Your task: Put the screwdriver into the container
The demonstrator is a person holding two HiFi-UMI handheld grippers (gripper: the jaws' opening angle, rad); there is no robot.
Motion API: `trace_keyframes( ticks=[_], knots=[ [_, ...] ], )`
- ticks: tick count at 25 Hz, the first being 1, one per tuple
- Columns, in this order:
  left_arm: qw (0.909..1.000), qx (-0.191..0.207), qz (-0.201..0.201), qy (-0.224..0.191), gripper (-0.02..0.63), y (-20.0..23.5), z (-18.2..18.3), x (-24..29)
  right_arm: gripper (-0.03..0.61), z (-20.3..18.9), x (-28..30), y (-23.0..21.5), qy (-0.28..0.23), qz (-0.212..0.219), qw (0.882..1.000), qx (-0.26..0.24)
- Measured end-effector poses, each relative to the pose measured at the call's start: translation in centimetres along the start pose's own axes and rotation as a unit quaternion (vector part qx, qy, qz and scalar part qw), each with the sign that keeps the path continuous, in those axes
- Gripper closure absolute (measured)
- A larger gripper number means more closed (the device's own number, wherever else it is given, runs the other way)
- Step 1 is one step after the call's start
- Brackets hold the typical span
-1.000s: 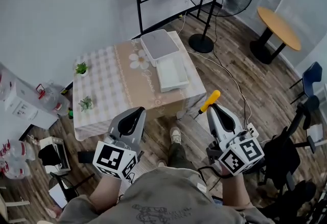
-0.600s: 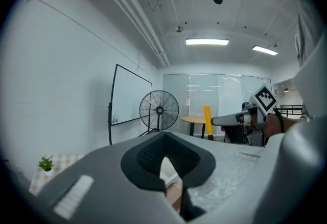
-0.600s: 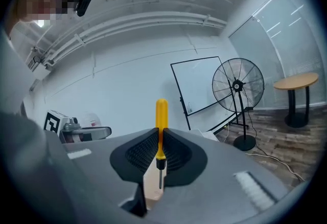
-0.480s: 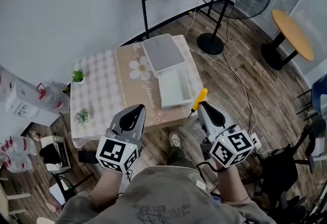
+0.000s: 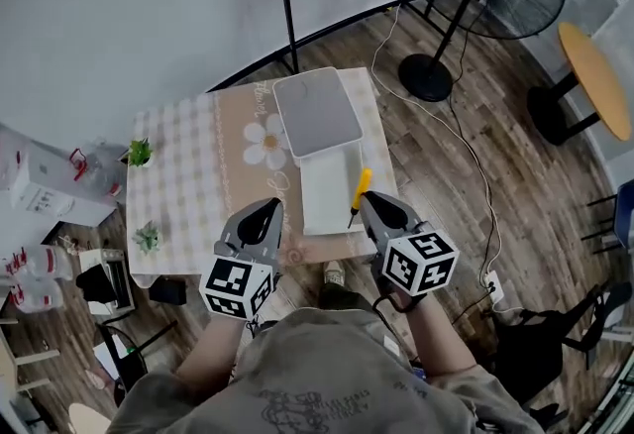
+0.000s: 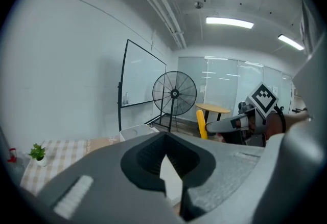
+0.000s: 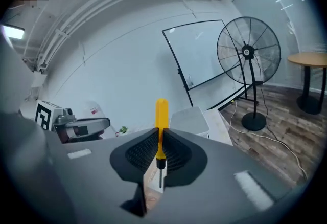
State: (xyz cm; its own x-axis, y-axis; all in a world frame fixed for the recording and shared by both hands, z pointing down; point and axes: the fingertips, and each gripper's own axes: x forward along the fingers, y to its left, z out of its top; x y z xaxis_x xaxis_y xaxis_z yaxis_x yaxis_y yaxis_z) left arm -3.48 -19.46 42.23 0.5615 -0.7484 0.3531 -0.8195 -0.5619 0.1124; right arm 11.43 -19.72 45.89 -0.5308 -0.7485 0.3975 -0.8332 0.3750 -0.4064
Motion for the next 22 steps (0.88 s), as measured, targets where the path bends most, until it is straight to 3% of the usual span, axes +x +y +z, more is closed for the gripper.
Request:
trace_keyframes(
  ticks=[10,22],
  knots=[
    [0.9966,-0.044,0.038,0.059,0.614,2.9,-4.4,6.1,0.528,-7.0,8.1,-4.0,0.127,0.030,0.991,0.010],
    [0.9868,-0.087,0.042,0.129,0.614,5.5,-10.1,7.8,0.528,-12.0,13.1,-5.6,0.206,0.017,0.978,0.040]
  ],
)
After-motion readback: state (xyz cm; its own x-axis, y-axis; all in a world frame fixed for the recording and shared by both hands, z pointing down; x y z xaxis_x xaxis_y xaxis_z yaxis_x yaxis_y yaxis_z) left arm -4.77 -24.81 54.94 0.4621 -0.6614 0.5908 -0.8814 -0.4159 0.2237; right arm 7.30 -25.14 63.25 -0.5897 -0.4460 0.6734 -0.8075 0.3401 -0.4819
